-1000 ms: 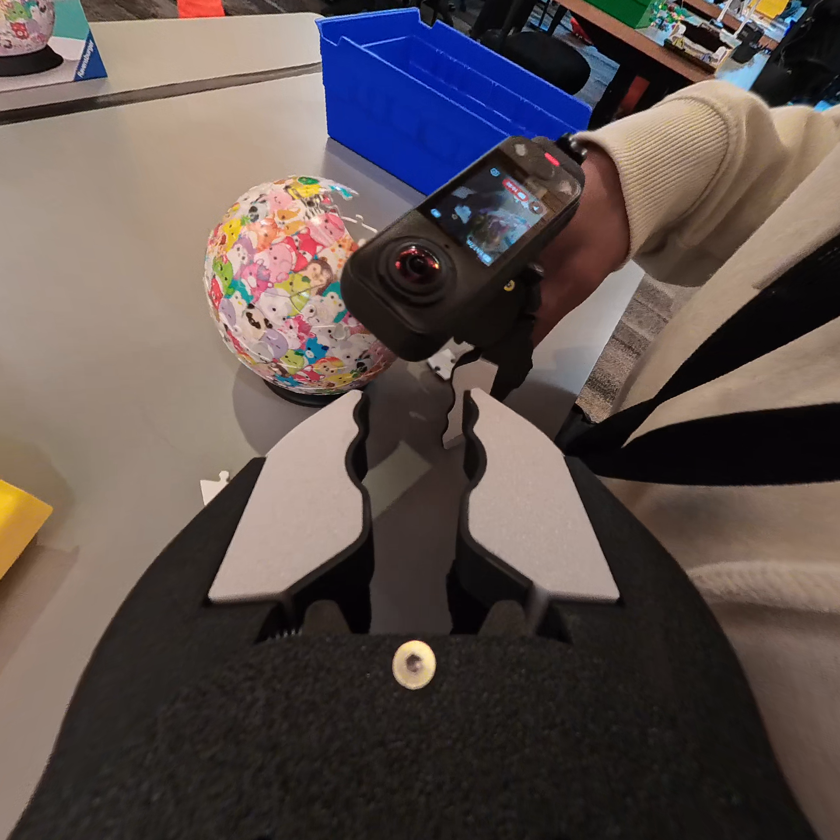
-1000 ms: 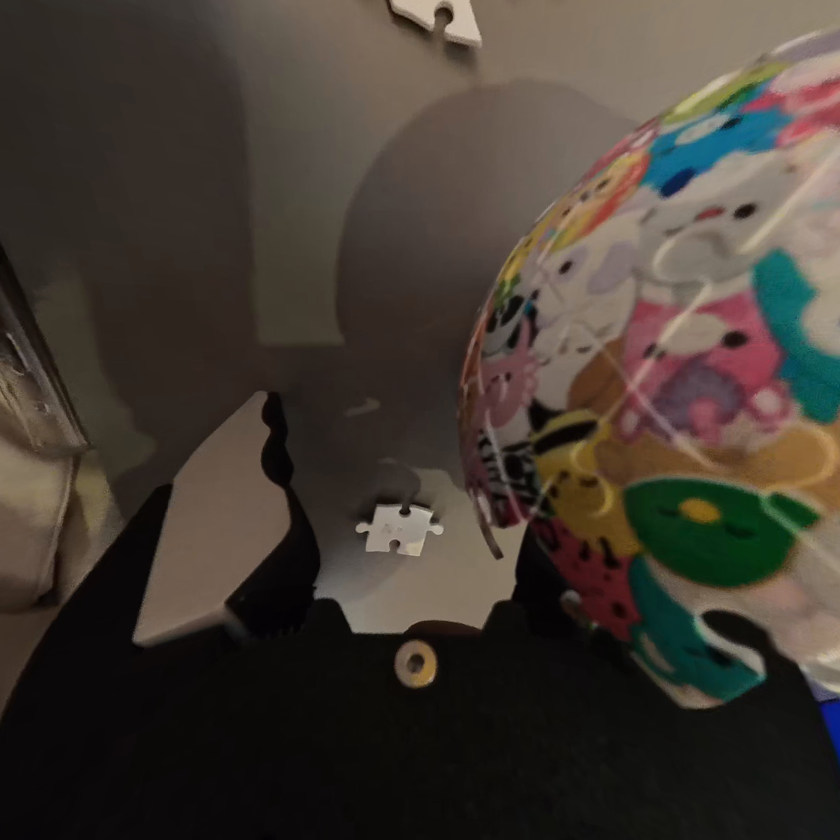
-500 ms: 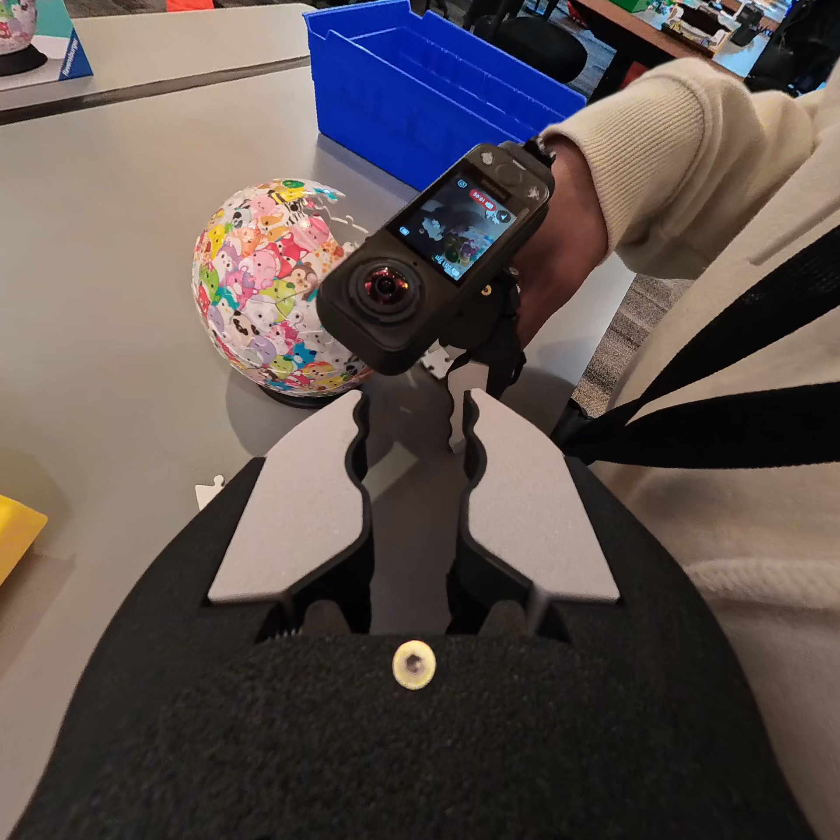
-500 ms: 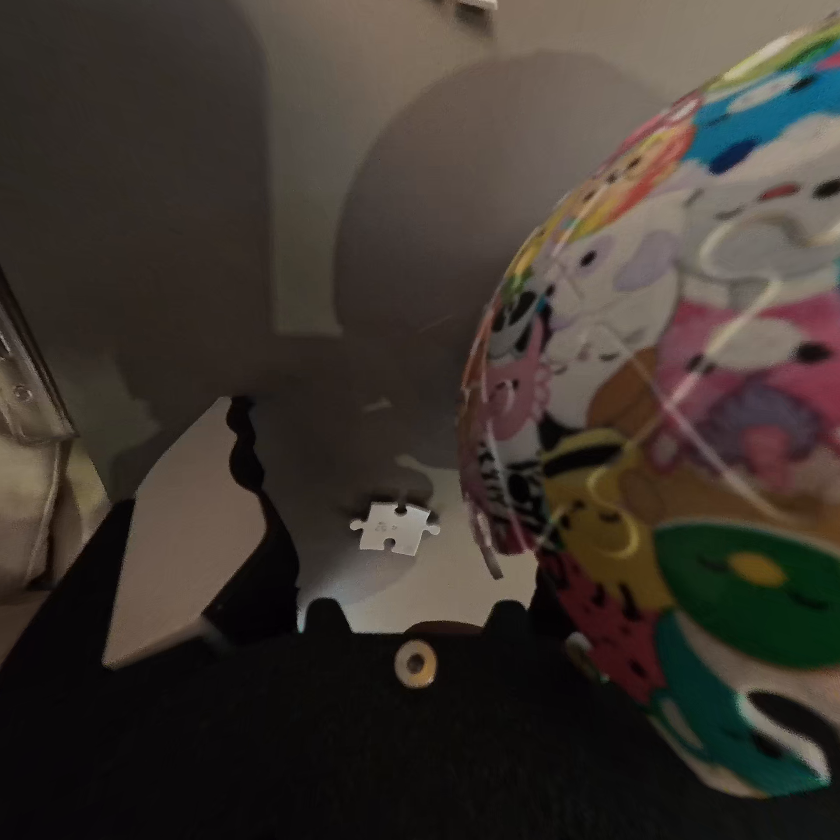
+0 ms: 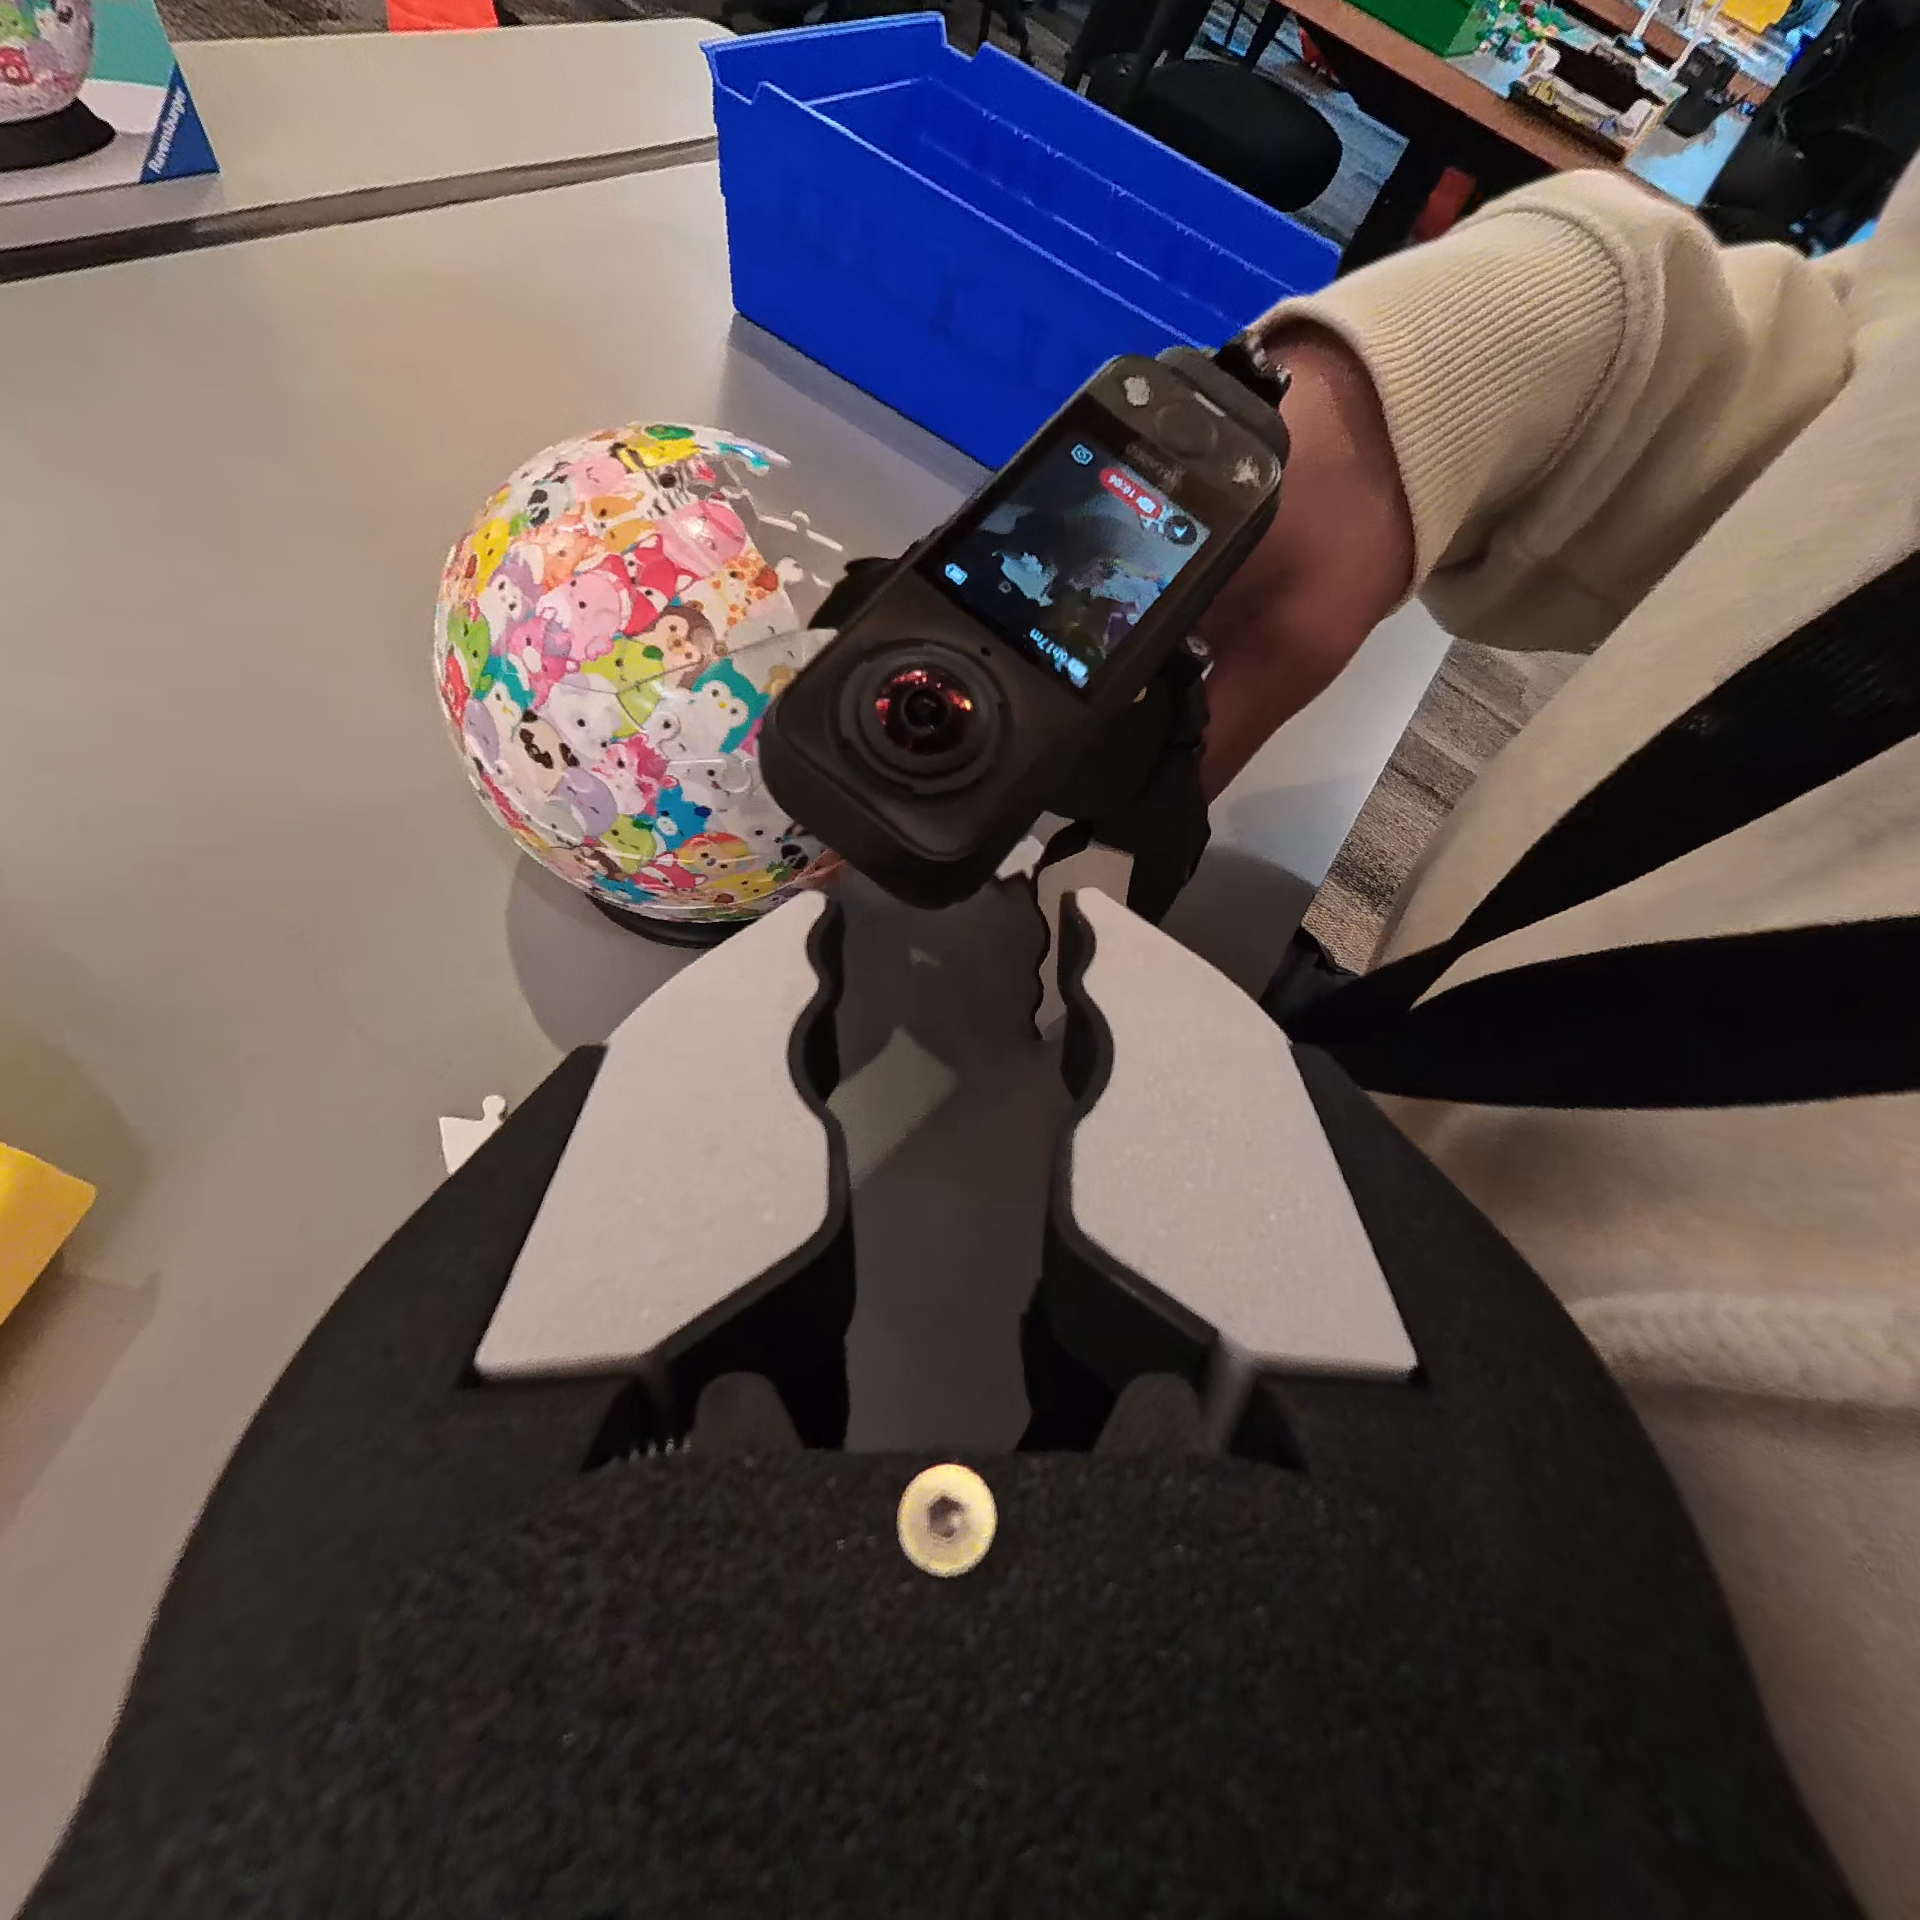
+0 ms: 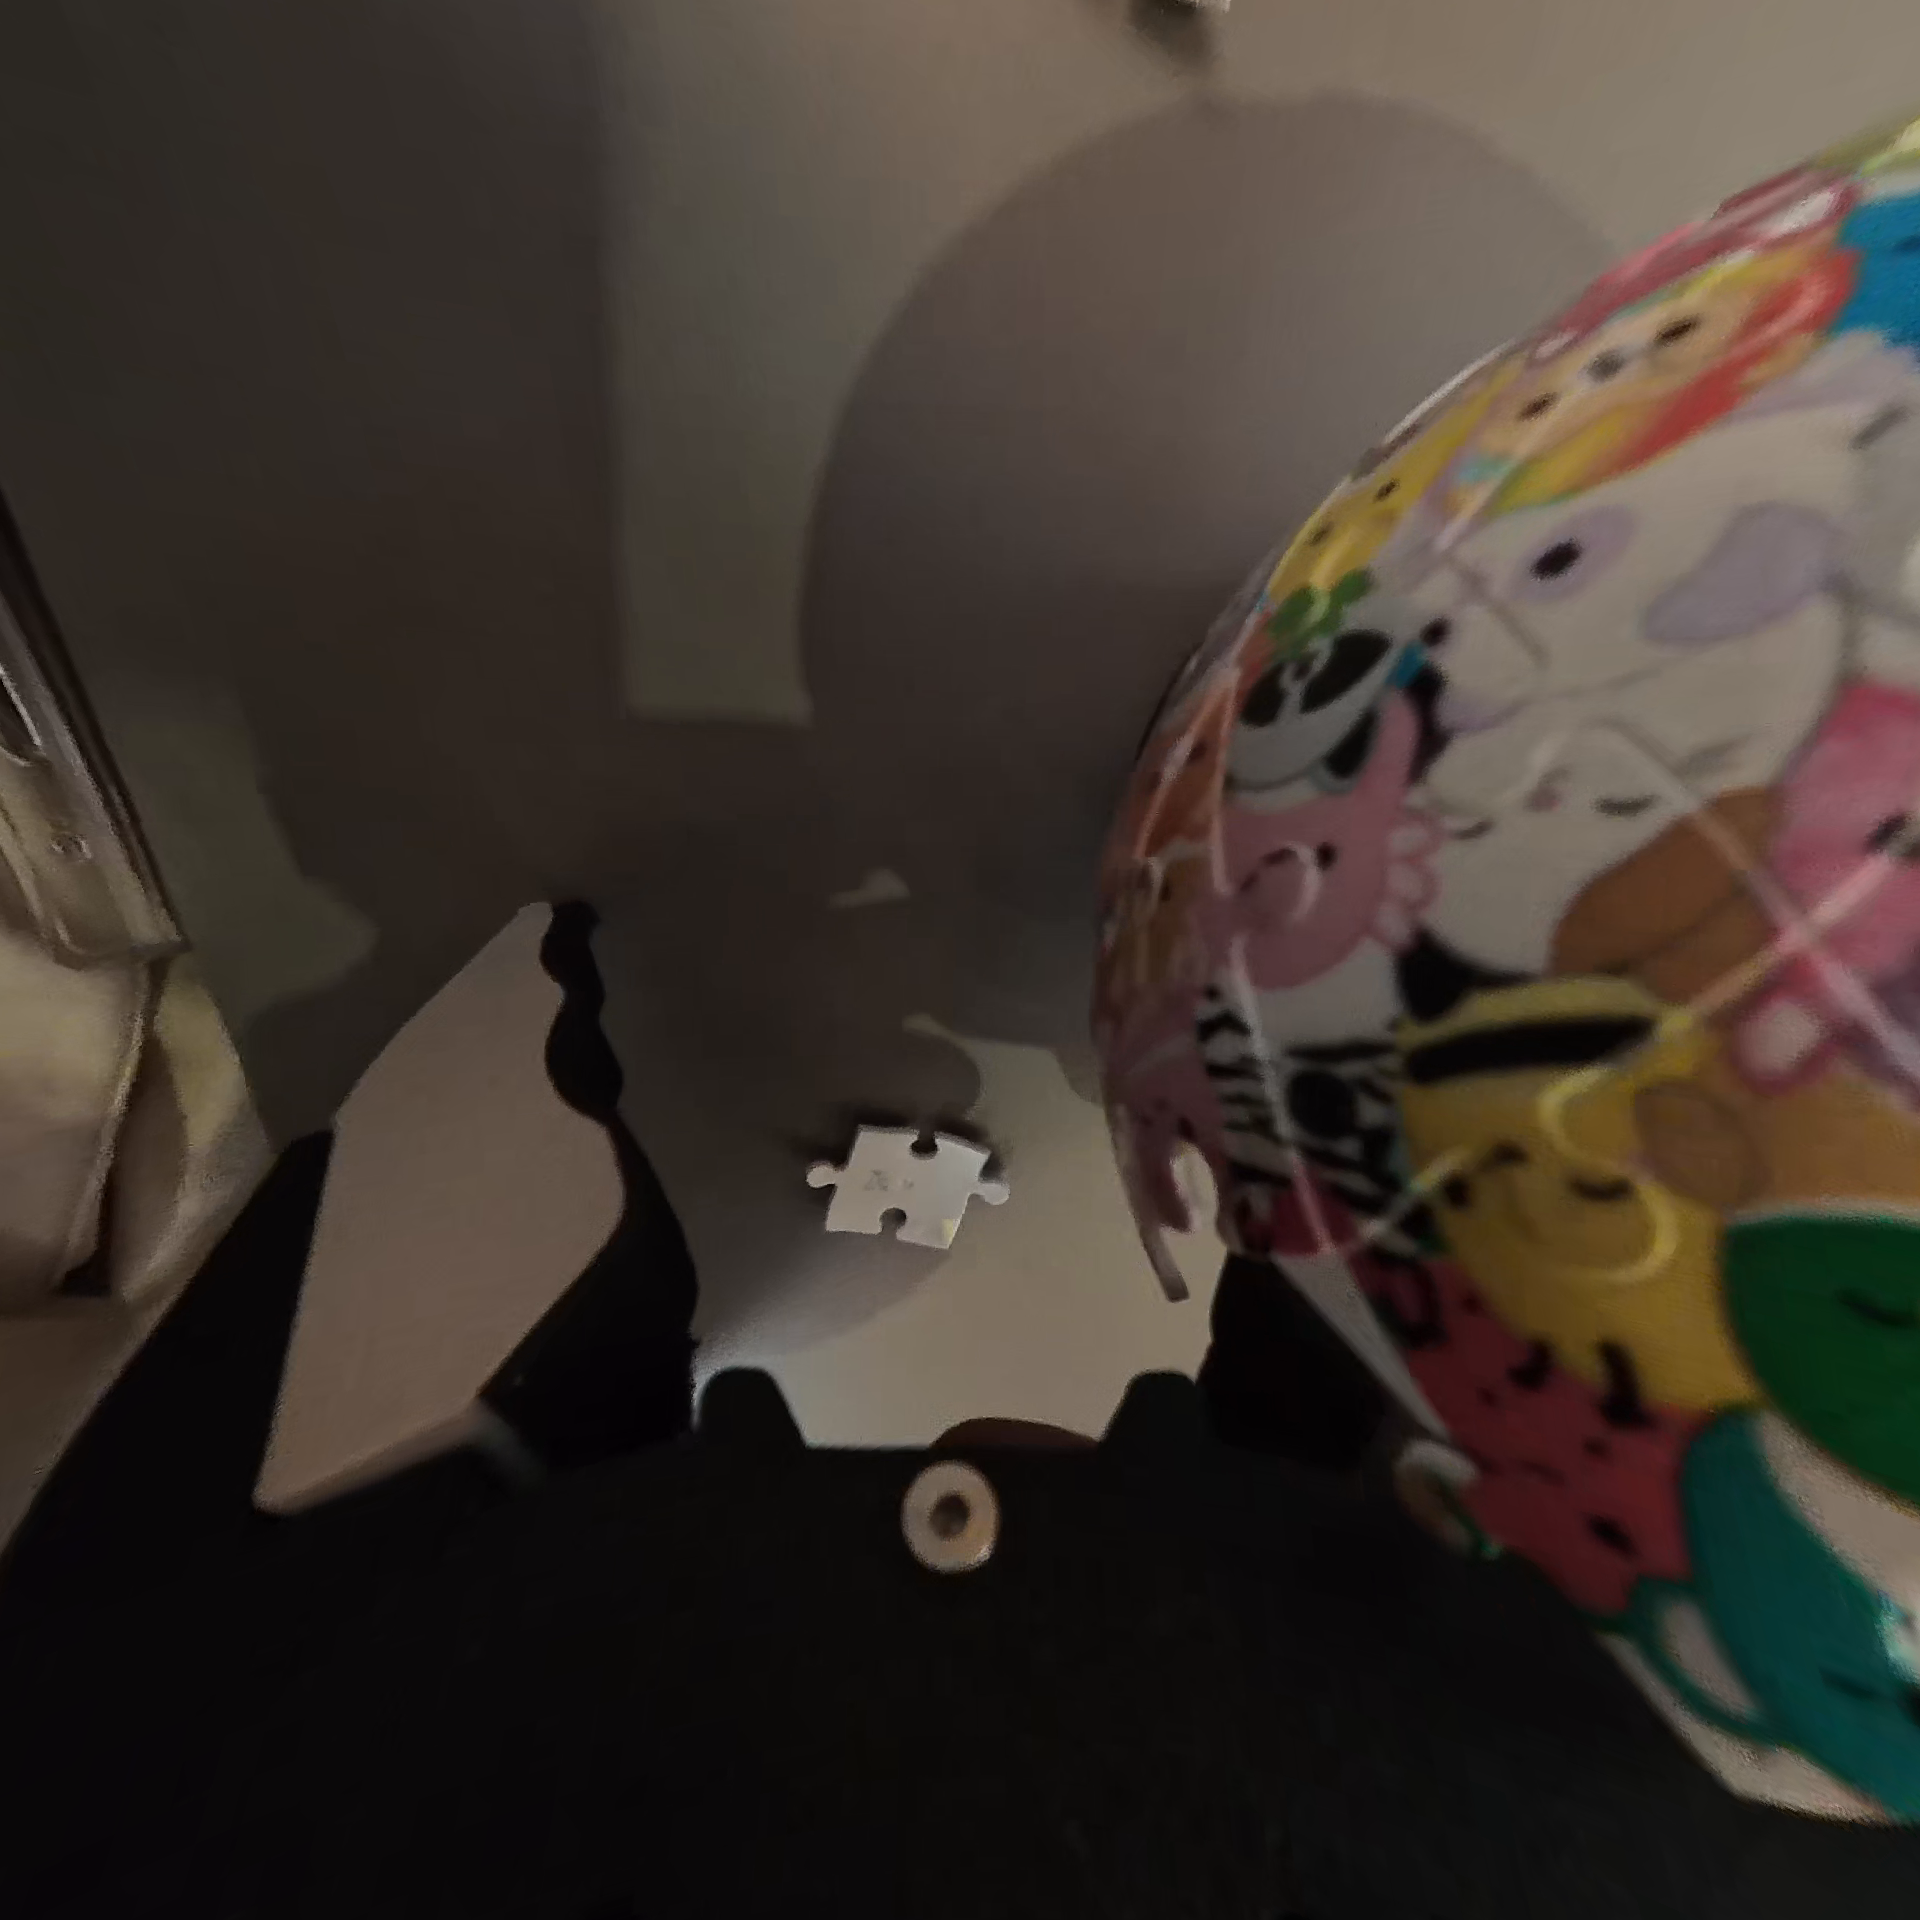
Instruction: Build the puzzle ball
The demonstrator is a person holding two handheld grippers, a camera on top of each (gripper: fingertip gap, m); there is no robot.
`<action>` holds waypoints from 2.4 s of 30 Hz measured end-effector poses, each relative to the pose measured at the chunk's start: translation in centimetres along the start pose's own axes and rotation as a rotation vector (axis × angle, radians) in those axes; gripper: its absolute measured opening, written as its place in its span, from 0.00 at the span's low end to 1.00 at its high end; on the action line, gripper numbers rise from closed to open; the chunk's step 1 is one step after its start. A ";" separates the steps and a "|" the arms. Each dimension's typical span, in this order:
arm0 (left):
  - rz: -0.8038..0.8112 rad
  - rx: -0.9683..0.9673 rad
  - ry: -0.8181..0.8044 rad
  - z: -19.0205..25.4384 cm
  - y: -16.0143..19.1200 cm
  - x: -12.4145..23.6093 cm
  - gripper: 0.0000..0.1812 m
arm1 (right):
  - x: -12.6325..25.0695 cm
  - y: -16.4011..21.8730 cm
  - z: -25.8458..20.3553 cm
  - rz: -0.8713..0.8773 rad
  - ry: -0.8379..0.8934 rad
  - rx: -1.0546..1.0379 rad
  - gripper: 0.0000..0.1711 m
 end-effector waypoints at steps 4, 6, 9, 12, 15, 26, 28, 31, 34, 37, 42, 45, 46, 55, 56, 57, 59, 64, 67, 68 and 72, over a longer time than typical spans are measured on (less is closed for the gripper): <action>-0.009 -0.008 0.008 0.2 0.0 -0.3 0.22 | -0.1 0.0 -0.1 0.006 -0.005 -0.009 0.74; -0.009 -0.004 0.005 0.2 0.0 -0.3 0.22 | -0.2 0.0 -0.1 0.014 -0.010 -0.012 0.75; -0.007 0.007 0.001 0.0 0.0 -0.2 0.22 | -0.2 0.0 -0.1 0.015 -0.012 -0.014 0.75; -0.008 0.009 0.000 0.0 0.0 -0.2 0.22 | -0.2 -0.1 -0.1 0.016 -0.017 -0.009 0.75; -0.012 0.006 0.000 0.0 0.0 -0.3 0.22 | -0.3 -0.1 -0.1 0.025 -0.020 -0.004 0.75; -0.009 0.006 0.009 -0.1 -0.4 -0.6 0.22 | 0.2 -0.1 0.0 0.079 0.039 0.039 0.68; -0.013 0.010 0.014 -0.1 -0.6 -0.6 0.24 | 0.8 0.4 0.6 0.071 0.150 0.012 0.65; -0.011 -0.004 0.025 0.2 -1.0 -0.5 0.25 | 1.5 1.9 0.7 0.065 0.266 -0.007 0.60; 0.006 -0.032 0.037 0.7 -1.7 -0.1 0.25 | 1.5 2.7 -0.7 0.120 0.253 -0.032 0.60; 0.008 -0.010 0.034 0.3 -1.7 0.0 0.25 | 2.1 3.5 -1.5 0.215 0.317 -0.012 0.59; -0.044 0.057 -0.087 -2.3 0.3 -1.4 0.29 | 2.1 6.5 -0.6 0.534 0.308 -0.101 0.37; -0.074 0.072 -0.142 -3.0 1.4 -3.0 0.32 | 1.7 8.3 0.4 0.699 0.292 -0.201 0.35; -0.093 0.071 -0.163 -3.3 1.8 -3.7 0.32 | 1.9 8.6 0.5 0.760 0.309 -0.208 0.34; -0.159 0.044 -0.232 -4.8 2.5 -6.1 0.42 | 1.9 6.3 0.8 0.687 0.348 0.012 0.17; -0.164 0.040 -0.232 -5.0 2.4 -6.1 0.43 | 1.8 6.0 0.9 0.679 0.363 0.028 0.17; -0.166 0.035 -0.232 -5.2 2.3 -6.1 0.43 | 1.7 5.7 1.0 0.679 0.381 0.044 0.17; -0.156 0.038 -0.210 -5.5 2.1 -6.1 0.43 | 1.8 5.2 0.8 0.690 0.383 0.073 0.17; -0.157 0.046 -0.165 -6.2 1.8 -6.3 0.44 | 1.9 4.2 -0.1 0.699 0.359 0.083 0.19; -0.161 0.041 -0.150 -6.7 1.7 -6.1 0.44 | 2.0 3.5 -0.7 0.706 0.354 0.073 0.24; -0.165 0.034 -0.152 -6.8 1.7 -5.9 0.43 | 1.9 3.2 -0.8 0.704 0.350 0.068 0.25; -0.155 0.043 -0.147 -7.6 1.5 -4.9 0.42 | 1.8 1.9 -1.6 0.721 0.354 0.071 0.27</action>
Point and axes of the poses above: each gripper's, where its closed fingertips meet, x back along the fingers, y out of its underside, z = x × y across the jaws, the point moved 6 cm from there along x, back along the fingers, and after that the axes turned 2 degrees about -z, right-handed, at the moved point
